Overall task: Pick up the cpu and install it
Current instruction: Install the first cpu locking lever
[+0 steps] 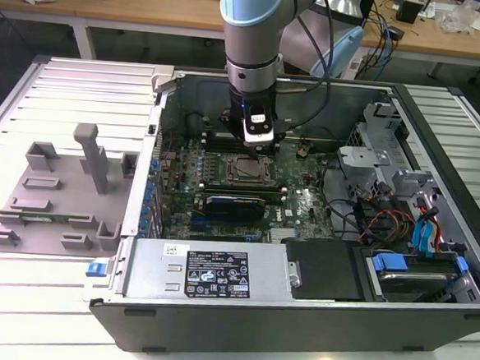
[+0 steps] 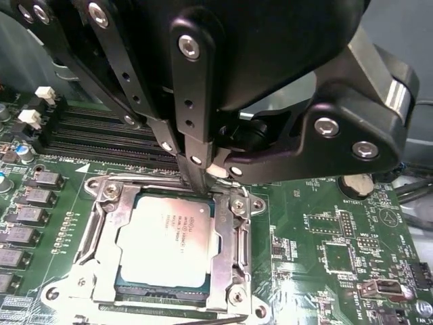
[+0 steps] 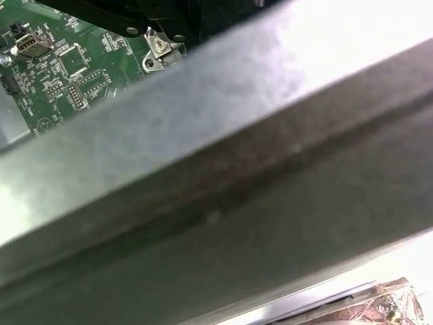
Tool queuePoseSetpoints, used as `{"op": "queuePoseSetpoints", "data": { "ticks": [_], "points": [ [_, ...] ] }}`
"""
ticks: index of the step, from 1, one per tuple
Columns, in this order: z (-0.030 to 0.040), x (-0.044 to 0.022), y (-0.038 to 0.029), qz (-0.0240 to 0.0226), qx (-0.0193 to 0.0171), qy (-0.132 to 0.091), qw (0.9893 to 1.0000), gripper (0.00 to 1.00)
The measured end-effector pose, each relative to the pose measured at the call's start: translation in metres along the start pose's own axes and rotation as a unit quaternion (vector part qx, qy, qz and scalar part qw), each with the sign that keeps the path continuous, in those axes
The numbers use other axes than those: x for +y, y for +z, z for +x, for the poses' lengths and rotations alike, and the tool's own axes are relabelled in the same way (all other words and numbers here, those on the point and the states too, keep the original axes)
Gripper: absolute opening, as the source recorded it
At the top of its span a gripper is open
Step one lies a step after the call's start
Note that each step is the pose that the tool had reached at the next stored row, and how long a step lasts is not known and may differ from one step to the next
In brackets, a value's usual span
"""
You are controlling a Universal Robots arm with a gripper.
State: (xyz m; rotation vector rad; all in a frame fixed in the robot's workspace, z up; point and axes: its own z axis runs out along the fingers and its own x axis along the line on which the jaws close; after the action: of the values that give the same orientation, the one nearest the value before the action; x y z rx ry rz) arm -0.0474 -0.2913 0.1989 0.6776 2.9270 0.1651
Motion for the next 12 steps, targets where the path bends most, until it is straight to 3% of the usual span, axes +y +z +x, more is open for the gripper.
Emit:
{"op": "queuePoseSetpoints", "data": {
  "ticks": [3, 12],
  "points": [
    [-0.0007, 0.0009, -0.0059, -0.0001, 0.0000, 0.000, 1.0000, 0.11],
    [-0.0035, 0.0045, -0.0326, 0.0000, 0.0000, 0.000, 1.0000, 0.11]
  ]
}}
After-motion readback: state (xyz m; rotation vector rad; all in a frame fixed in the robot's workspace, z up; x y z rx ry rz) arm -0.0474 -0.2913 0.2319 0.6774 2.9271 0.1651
